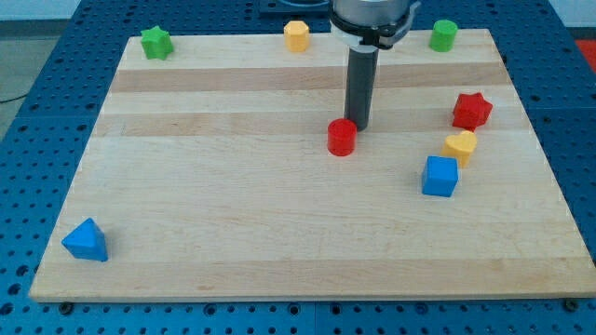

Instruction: Move the red circle to bottom center

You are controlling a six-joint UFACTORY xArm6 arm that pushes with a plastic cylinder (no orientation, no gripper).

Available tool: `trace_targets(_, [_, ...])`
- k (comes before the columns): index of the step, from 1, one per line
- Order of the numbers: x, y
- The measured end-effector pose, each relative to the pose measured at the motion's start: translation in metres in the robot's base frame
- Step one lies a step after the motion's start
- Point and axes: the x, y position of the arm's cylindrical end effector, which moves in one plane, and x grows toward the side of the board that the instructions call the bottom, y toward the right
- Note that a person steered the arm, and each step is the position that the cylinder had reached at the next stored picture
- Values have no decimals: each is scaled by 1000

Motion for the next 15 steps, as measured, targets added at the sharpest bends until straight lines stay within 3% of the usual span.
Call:
trace_targets(2, [41, -4])
trace_targets(4, [30, -45])
trace_targets(7, [102, -54])
trace_targets(9, [50, -71])
trace_targets(10, [48, -108])
trace_targets(12, [90, -118])
trace_targets(15, [86, -84])
